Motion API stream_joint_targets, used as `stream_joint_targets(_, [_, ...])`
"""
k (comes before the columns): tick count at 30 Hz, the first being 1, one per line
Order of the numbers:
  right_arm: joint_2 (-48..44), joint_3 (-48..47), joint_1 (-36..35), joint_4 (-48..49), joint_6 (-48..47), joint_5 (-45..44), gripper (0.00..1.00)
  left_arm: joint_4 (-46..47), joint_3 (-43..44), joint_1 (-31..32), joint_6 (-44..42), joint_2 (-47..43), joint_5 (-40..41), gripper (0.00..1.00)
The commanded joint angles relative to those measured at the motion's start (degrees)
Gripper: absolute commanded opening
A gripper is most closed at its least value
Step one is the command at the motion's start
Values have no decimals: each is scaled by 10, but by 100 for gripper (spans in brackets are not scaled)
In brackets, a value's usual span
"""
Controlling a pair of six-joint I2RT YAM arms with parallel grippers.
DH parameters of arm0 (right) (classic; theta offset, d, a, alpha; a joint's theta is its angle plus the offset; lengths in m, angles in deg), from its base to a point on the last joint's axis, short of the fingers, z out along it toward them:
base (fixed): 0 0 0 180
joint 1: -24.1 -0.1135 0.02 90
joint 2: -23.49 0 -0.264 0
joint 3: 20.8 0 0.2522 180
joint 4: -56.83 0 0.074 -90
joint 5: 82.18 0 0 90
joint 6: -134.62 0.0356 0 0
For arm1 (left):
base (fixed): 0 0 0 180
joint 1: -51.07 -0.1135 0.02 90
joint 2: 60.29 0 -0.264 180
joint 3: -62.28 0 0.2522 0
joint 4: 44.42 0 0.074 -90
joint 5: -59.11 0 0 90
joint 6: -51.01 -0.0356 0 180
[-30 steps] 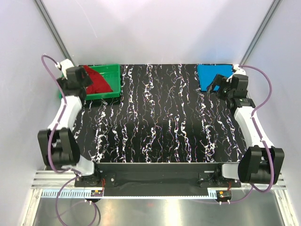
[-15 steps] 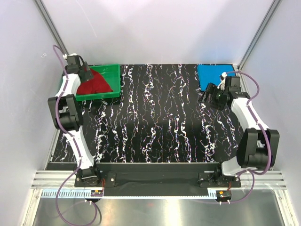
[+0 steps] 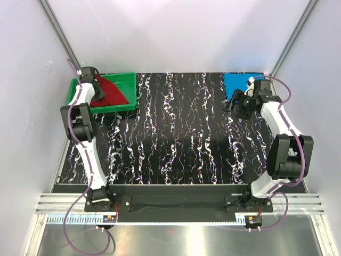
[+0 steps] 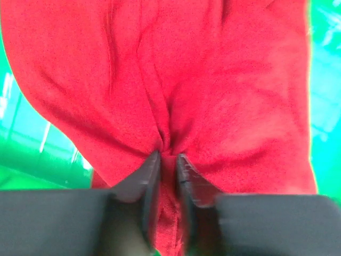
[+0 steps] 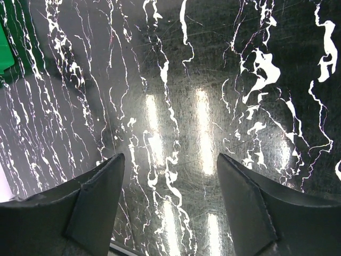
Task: Fold and stack the t-shirts
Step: Grab the tshirt from the pile, then move the tshirt to the center of the board
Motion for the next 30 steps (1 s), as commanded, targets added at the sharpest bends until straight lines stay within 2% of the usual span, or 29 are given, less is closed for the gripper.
stream_joint_targets(1, [-1, -26, 1, -13, 1, 22, 76, 2, 83, 4, 20, -2, -48, 8])
stream_joint_targets(3, [-1, -32, 0, -17, 6, 29, 76, 20, 121, 4, 47, -21, -76, 0])
stream_joint_targets(7, [-4, -38, -10, -20, 19, 36, 75, 96, 125, 32, 95, -98, -183, 0])
stream_joint_targets(10, [-14, -51, -27, -35, 13, 22, 74, 120, 124, 63, 114, -170, -201, 0])
stream_joint_targets(14, [-43, -56, -55, -47, 16, 10, 74, 166, 76, 110, 119, -310, -181, 0])
stream_joint_targets(18, [-80, -45, -77, -67, 16, 2, 73, 112, 128, 193, 61, -384, -168, 0])
stream_joint_targets(21, [-119, -19, -82, -69, 22, 0, 73, 89, 122, 246, 46, -453, -175, 0])
stream_joint_targets(24, [-159, 9, -82, -74, 25, -9, 74, 95, 70, 293, 65, -532, -187, 0])
stream_joint_targets(28, [-206, 36, -82, -77, 33, -12, 75, 113, -138, 343, 104, -639, -202, 0])
stream_joint_targets(30, [-217, 46, -83, -86, 42, -2, 75, 103, -208, 377, 107, -694, -194, 0])
